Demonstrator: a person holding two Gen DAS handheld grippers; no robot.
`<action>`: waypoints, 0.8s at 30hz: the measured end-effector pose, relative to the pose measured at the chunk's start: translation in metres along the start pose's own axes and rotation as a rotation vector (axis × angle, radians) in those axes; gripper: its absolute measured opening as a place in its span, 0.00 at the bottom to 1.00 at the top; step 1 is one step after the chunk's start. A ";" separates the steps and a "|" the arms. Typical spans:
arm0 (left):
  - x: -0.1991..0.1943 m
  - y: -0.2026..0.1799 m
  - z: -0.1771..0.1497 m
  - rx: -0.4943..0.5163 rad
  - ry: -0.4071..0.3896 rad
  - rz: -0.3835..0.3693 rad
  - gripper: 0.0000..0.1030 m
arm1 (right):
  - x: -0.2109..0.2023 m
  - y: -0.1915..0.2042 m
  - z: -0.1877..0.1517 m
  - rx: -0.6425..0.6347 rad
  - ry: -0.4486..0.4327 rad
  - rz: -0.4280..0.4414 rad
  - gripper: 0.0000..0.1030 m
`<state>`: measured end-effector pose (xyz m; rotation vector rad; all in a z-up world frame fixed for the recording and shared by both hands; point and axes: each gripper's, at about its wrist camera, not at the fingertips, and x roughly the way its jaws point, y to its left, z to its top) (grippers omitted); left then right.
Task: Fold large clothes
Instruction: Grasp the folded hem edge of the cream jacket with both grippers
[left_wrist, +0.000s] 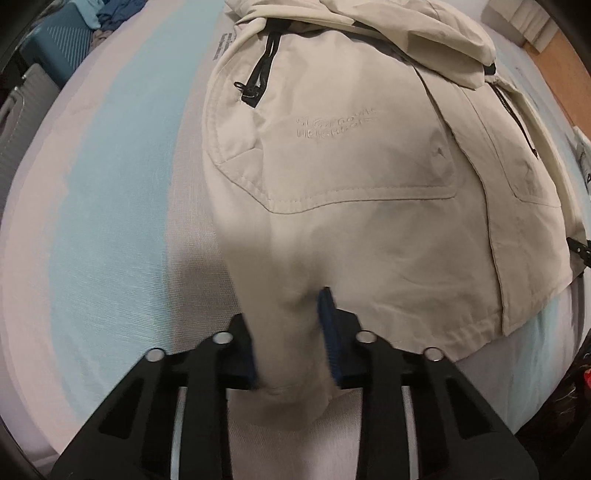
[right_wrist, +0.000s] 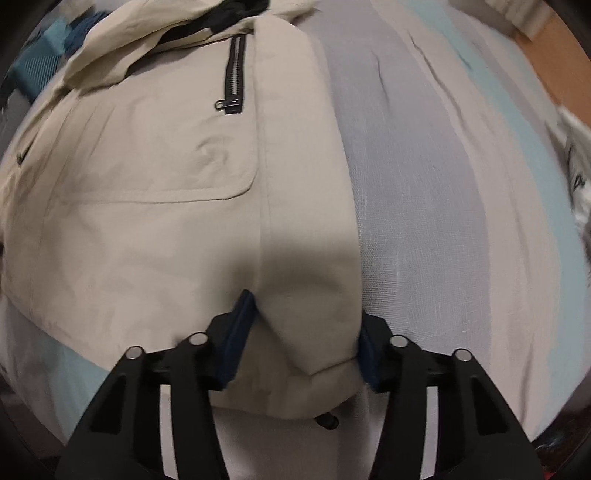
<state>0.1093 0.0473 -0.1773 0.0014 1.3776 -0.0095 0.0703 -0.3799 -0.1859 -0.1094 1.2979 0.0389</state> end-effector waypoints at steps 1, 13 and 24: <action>0.000 -0.001 0.002 -0.003 0.002 0.001 0.19 | -0.002 0.002 0.000 -0.011 0.004 -0.009 0.41; -0.012 -0.012 0.015 0.021 0.002 -0.031 0.07 | -0.025 0.010 -0.002 -0.080 0.053 -0.094 0.20; -0.043 -0.010 0.028 0.057 0.015 -0.030 0.06 | -0.053 0.015 0.014 -0.085 0.080 -0.056 0.12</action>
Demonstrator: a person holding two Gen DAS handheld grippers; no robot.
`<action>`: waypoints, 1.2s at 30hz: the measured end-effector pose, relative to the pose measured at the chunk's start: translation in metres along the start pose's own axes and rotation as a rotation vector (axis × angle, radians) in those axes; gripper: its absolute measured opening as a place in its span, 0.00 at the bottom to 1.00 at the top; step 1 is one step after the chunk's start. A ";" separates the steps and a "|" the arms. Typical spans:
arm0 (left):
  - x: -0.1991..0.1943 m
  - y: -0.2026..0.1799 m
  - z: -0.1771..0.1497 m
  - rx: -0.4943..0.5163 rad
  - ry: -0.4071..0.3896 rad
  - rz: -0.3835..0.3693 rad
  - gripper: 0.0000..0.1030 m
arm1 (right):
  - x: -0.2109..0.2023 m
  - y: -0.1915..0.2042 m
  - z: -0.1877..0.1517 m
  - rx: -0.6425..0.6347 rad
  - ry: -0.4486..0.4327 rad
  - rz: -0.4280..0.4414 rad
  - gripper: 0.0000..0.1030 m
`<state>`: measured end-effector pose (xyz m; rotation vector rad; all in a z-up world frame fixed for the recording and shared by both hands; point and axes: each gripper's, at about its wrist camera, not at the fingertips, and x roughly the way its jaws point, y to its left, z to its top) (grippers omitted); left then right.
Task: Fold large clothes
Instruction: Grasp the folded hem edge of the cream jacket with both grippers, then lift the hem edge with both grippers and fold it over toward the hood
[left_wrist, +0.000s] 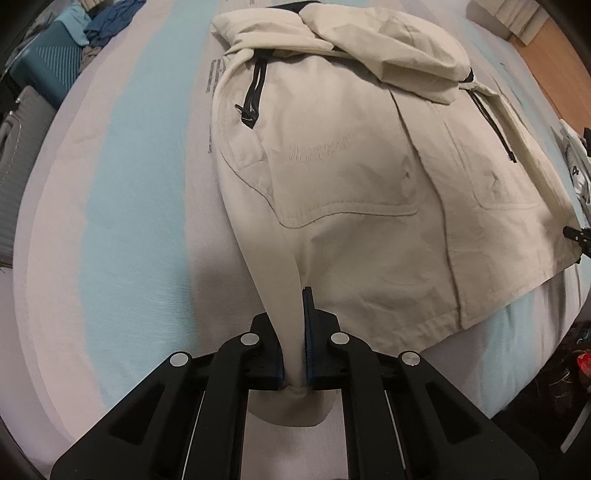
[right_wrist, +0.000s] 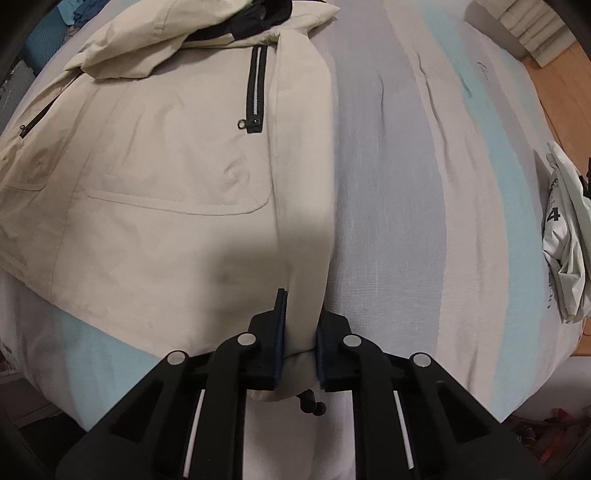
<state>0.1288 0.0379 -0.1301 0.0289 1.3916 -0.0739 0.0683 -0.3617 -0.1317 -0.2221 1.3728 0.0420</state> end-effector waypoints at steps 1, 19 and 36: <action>-0.007 0.007 -0.004 0.003 0.004 -0.002 0.06 | -0.004 0.000 0.000 -0.004 0.000 0.009 0.12; -0.056 0.006 0.018 0.052 0.025 0.056 0.06 | -0.060 -0.015 0.033 -0.145 0.001 0.126 0.11; -0.093 0.007 0.063 0.003 0.020 0.070 0.06 | -0.081 -0.051 0.081 -0.082 0.006 0.204 0.10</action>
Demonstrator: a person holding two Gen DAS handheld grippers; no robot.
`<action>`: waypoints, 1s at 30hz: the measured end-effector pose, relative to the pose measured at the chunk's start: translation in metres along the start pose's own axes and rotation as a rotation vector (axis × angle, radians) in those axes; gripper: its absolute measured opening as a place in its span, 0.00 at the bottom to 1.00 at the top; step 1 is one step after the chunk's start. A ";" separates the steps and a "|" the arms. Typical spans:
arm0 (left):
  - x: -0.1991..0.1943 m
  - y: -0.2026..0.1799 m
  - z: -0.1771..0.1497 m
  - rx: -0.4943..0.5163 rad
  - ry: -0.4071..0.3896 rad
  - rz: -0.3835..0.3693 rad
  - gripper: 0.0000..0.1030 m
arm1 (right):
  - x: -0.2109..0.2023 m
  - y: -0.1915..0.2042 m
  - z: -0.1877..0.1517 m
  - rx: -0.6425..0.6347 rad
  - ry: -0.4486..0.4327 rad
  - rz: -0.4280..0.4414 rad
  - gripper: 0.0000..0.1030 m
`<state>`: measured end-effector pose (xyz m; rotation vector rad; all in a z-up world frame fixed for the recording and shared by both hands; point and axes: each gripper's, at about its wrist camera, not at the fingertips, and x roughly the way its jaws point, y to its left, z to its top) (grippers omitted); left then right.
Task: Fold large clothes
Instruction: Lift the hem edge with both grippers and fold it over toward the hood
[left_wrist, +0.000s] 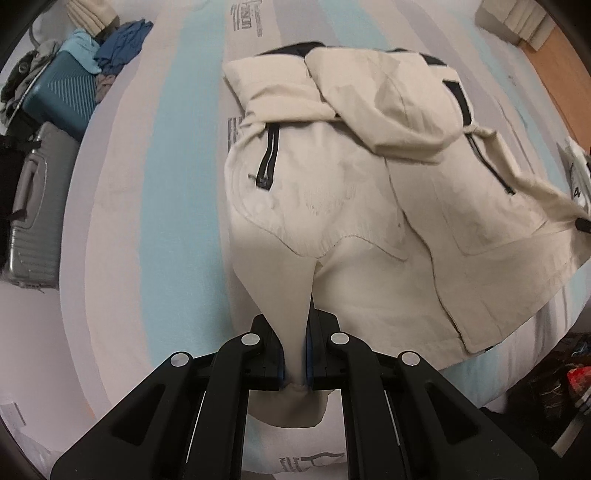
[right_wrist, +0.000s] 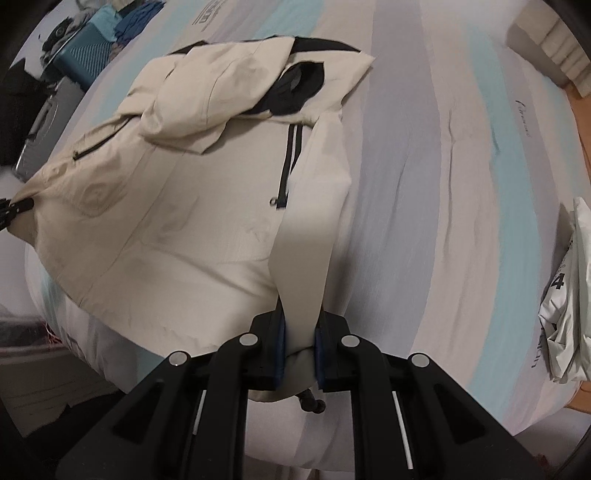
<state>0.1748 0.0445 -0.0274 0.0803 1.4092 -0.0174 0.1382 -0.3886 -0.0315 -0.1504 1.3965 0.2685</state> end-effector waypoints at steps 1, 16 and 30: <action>-0.002 0.001 0.003 -0.001 -0.002 -0.001 0.05 | -0.003 -0.001 0.004 0.010 -0.002 0.003 0.10; -0.008 0.025 0.105 -0.007 -0.029 0.001 0.05 | -0.015 -0.030 0.114 0.073 -0.039 -0.013 0.10; 0.032 0.058 0.218 0.016 -0.054 -0.008 0.05 | 0.018 -0.053 0.224 0.118 -0.053 -0.055 0.09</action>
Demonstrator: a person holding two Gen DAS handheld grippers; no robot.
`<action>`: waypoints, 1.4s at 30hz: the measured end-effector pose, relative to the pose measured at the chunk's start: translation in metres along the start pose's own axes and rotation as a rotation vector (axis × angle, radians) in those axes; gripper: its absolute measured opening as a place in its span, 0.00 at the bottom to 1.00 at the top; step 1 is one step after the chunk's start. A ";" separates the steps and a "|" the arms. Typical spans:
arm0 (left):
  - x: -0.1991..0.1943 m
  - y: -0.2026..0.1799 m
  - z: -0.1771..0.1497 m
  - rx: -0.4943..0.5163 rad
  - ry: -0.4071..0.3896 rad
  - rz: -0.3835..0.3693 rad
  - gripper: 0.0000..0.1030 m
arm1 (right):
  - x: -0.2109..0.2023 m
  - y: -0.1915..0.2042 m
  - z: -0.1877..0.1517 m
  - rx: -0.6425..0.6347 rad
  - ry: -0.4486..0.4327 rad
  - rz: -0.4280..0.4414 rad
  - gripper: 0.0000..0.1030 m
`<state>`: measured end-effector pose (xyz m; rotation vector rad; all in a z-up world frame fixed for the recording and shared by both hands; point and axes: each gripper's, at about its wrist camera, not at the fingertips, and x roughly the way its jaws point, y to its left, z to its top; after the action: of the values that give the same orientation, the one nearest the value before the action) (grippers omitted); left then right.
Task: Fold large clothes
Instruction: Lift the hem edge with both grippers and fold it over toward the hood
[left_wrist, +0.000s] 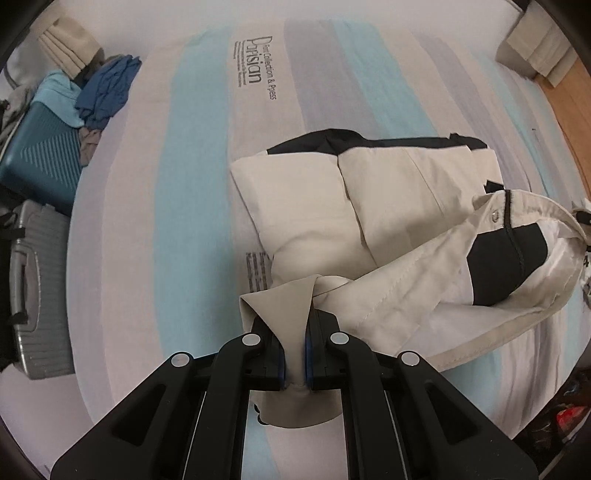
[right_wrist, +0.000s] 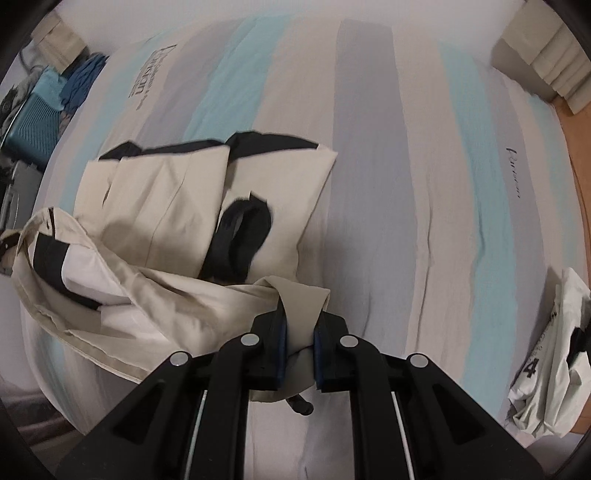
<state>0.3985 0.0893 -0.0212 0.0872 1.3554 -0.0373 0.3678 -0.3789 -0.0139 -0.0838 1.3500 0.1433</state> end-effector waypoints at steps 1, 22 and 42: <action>0.003 0.002 0.005 -0.001 0.003 -0.003 0.05 | 0.004 0.000 0.008 0.001 0.002 0.001 0.09; 0.091 0.041 0.109 -0.056 0.071 -0.038 0.05 | 0.102 0.000 0.125 0.053 0.042 -0.018 0.09; 0.180 0.042 0.126 -0.052 0.007 -0.036 0.09 | 0.190 0.001 0.153 0.060 0.062 -0.041 0.10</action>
<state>0.5632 0.1246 -0.1688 0.0194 1.3646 -0.0321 0.5555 -0.3457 -0.1655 -0.0660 1.4129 0.0655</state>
